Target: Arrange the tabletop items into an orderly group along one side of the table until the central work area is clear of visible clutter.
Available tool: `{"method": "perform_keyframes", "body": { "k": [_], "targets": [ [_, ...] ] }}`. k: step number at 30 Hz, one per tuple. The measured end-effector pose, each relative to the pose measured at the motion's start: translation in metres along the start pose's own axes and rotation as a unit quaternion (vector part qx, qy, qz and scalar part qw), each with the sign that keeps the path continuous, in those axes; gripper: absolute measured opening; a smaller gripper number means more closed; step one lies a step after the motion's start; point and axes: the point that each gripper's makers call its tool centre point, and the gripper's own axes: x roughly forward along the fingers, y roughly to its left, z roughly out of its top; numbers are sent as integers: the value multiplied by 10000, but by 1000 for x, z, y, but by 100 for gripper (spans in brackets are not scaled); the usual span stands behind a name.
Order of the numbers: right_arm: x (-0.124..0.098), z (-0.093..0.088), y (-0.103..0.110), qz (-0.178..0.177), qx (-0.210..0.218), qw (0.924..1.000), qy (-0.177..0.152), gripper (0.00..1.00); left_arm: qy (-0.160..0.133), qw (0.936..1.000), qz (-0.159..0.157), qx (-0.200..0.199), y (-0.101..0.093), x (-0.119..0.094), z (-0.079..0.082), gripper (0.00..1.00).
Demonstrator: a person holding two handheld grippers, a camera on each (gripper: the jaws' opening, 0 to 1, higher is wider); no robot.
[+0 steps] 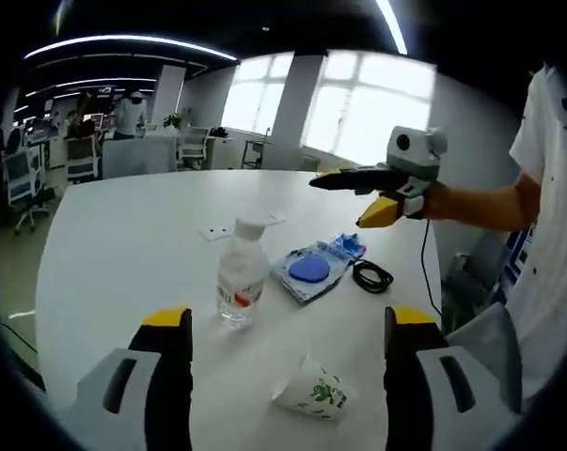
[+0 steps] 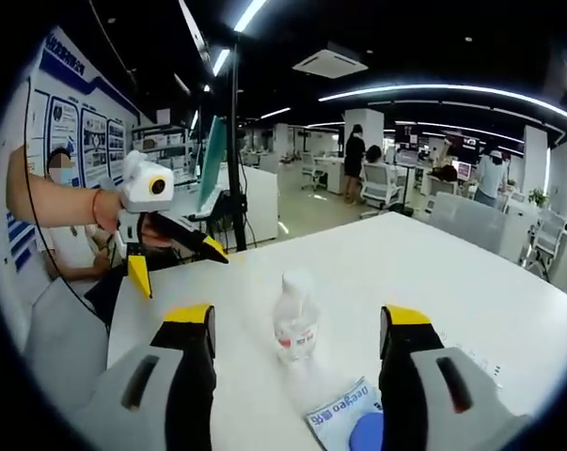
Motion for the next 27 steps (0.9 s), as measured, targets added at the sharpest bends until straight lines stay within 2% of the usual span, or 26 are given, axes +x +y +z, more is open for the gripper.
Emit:
{"method": "perform_keyframes", "body": {
  "k": [14, 21, 27],
  "targets": [
    [-2, -30, 21, 608, -281, 9961, 570, 67, -48, 9994, 203, -278, -15, -19, -20, 85],
    [10, -52, 40, 1140, -349, 9886, 919, 66, -55, 9982, 333, -488, -18, -28, -35, 85],
    [19, -61, 52, 1504, -346, 9822, 1074, 63, 40, 9976, 404, -566, -18, -33, -48, 85]
  ]
}}
